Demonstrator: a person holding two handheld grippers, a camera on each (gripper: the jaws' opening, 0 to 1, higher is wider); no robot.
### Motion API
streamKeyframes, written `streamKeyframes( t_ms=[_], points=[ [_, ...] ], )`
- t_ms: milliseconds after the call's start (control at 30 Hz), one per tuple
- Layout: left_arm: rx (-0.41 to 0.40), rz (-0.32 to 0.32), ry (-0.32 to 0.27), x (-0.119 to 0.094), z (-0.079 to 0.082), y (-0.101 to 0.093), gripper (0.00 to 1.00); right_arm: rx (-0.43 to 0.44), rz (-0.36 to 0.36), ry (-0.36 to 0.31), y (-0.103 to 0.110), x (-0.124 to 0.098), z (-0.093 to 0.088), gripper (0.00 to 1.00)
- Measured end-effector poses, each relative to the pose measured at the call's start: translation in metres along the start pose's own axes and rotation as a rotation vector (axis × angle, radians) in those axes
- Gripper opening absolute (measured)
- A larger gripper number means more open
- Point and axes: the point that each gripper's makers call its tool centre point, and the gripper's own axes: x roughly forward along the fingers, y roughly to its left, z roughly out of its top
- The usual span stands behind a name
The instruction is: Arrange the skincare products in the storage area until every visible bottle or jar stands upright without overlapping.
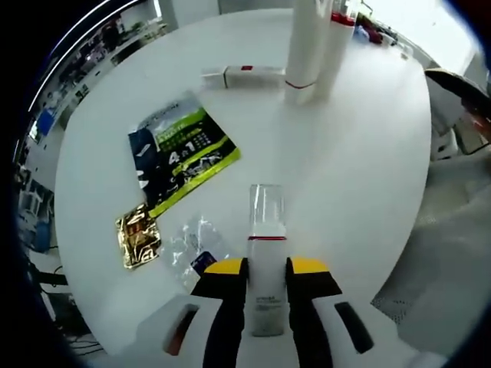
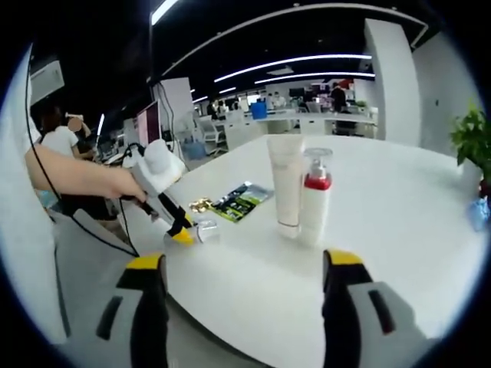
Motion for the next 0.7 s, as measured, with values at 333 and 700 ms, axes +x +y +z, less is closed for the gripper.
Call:
streamKeyframes(
  t_ms=[333, 700],
  points=[
    [-0.004, 0.0, -0.016, 0.0035, -0.0008, 0.0015, 0.17, 0.001, 0.0, 0.01, -0.0004, 0.0008, -0.0019, 0.83],
    [0.01, 0.033, -0.06, 0.0027, -0.0005, 0.0005, 0.17, 0.0, -0.006, 0.015, -0.0021, 0.0012, -0.0031, 0.83]
  ],
)
